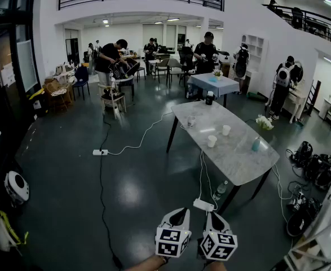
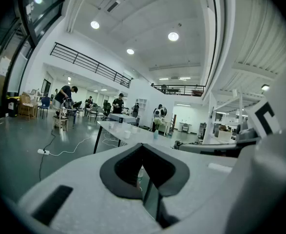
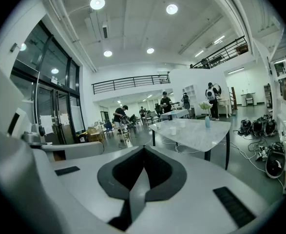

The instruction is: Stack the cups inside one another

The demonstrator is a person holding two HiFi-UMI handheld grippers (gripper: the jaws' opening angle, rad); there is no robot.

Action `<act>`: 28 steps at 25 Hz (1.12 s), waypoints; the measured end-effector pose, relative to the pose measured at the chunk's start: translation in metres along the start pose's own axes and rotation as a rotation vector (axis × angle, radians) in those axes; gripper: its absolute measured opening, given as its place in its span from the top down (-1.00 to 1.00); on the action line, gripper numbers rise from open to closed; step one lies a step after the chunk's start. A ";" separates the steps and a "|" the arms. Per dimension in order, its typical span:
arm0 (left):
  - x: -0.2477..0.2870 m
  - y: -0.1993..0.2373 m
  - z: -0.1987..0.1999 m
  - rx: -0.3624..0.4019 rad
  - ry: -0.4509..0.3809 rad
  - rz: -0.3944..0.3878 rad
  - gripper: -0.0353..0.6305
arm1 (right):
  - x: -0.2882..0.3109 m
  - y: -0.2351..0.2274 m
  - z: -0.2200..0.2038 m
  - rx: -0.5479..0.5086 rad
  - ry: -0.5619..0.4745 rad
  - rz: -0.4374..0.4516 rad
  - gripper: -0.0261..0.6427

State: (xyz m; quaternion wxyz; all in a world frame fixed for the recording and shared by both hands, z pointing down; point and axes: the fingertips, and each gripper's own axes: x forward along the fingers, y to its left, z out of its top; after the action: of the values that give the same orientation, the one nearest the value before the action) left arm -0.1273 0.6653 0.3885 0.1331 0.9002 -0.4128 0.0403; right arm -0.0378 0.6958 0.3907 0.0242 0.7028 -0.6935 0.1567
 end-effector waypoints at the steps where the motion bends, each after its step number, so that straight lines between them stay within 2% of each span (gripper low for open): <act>1: 0.001 0.000 -0.001 0.000 0.001 0.001 0.91 | 0.000 -0.001 -0.001 0.000 0.001 0.001 0.90; 14: 0.002 0.013 -0.004 -0.001 0.017 0.002 0.91 | 0.009 0.003 -0.009 0.036 0.012 -0.013 0.90; 28: 0.006 0.084 0.010 0.000 -0.005 0.021 0.91 | 0.053 0.031 -0.007 0.025 0.020 -0.053 0.90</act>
State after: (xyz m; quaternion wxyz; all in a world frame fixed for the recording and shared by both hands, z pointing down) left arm -0.1871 0.6063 0.3973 0.1313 0.8958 -0.4227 0.0394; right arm -0.0702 0.6453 0.4048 0.0267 0.7196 -0.6723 0.1717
